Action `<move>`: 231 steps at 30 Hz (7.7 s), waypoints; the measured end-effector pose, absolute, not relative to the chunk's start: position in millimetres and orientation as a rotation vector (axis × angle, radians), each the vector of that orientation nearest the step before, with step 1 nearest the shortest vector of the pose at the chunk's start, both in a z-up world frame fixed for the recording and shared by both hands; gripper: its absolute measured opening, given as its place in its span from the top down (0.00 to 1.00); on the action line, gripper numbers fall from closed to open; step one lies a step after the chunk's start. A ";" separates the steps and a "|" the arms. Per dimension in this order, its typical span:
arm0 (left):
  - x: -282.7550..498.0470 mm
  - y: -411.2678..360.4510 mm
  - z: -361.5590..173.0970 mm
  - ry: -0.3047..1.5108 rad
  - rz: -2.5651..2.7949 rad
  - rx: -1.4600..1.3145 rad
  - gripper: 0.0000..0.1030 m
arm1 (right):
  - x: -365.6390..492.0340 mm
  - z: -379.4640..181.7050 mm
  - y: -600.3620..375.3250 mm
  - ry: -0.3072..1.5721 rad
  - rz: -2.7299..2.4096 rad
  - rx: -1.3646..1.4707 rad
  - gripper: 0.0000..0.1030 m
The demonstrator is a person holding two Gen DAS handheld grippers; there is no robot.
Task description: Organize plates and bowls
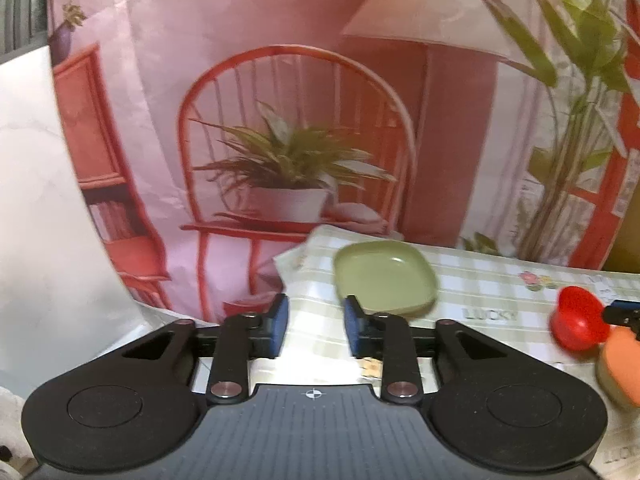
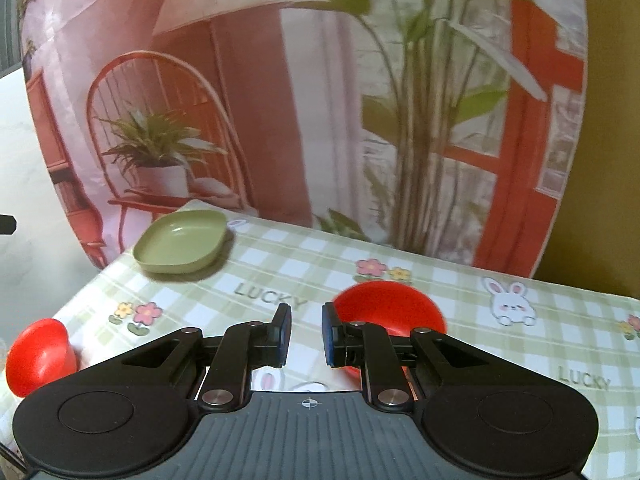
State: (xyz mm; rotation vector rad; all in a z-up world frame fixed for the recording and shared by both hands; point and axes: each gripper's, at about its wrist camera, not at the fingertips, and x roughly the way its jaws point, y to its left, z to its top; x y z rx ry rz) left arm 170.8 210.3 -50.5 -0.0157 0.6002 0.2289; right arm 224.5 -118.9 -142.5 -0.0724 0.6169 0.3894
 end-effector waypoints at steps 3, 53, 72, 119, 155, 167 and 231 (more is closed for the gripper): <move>175.2 223.2 -54.5 0.588 0.253 -0.016 0.61 | 228.7 -144.4 -104.6 0.633 0.399 -0.058 0.85; 352.3 283.4 -182.9 0.839 0.131 -0.305 0.39 | 423.1 -240.2 85.1 0.738 0.434 -0.132 0.81; 362.3 276.8 -176.8 0.864 0.115 -0.304 0.71 | 402.3 -240.8 80.4 0.762 0.457 -0.140 0.93; 307.1 239.0 -149.5 0.866 0.057 -0.269 0.95 | 347.1 -201.2 42.2 0.754 0.450 0.034 0.96; 227.2 17.6 -117.1 0.806 -0.174 -0.161 0.93 | 213.5 -170.6 -200.6 0.614 0.248 0.239 0.97; 221.1 -55.0 -135.6 0.858 -0.222 -0.175 0.88 | 218.7 -175.6 -279.6 0.620 0.239 0.152 0.98; 228.0 -102.2 -180.2 1.001 -0.302 -0.178 0.80 | 264.3 -218.8 -323.6 0.770 0.272 -0.035 0.93</move>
